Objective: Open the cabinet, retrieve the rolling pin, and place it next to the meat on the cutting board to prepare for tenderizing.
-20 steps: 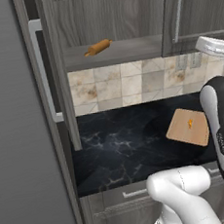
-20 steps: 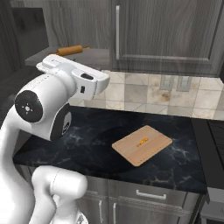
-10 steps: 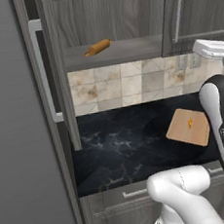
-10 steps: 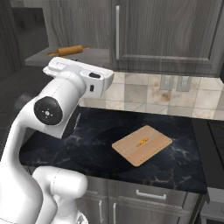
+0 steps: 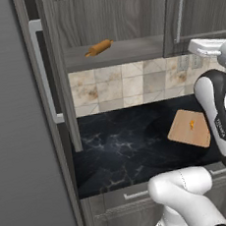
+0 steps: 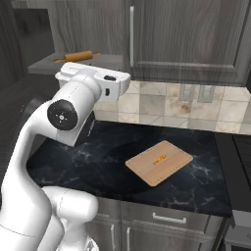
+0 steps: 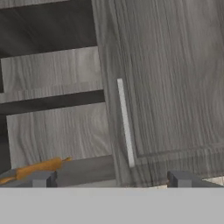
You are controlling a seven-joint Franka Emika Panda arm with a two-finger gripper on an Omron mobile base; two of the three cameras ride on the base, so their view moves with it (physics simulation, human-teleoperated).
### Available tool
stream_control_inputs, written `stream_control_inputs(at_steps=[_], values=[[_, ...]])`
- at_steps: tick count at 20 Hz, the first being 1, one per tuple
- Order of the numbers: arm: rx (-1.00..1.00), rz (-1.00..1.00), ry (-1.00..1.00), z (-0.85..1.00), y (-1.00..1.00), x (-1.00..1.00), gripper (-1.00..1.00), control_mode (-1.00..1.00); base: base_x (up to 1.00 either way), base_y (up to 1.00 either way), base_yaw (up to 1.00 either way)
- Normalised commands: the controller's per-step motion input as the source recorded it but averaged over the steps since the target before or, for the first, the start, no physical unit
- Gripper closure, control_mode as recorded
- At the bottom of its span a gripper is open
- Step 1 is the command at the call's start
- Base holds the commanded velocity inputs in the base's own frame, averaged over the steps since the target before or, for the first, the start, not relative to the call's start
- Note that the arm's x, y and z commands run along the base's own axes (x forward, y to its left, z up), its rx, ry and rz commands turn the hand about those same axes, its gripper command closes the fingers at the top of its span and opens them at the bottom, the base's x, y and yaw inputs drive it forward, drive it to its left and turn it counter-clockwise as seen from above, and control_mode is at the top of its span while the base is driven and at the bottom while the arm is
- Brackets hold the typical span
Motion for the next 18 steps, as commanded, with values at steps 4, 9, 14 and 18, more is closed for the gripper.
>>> stream_control_inputs(at_steps=[4, 9, 14, 18], values=[[-0.01, 0.0, 0.0, 0.0, -0.01, 0.33, -1.0, -1.0, 0.0, 0.0, 0.0], [-0.01, 0.0, -0.03, -0.01, -0.03, 0.26, -1.0, -1.0, 0.0, 0.0, 0.0], [-0.03, 0.0, 0.0, -0.04, -0.09, 0.35, -1.0, -1.0, 0.0, 0.0, 0.0], [-0.05, 0.0, -0.01, -0.03, -0.07, 0.36, -1.0, -1.0, 0.0, 0.0, 0.0]])
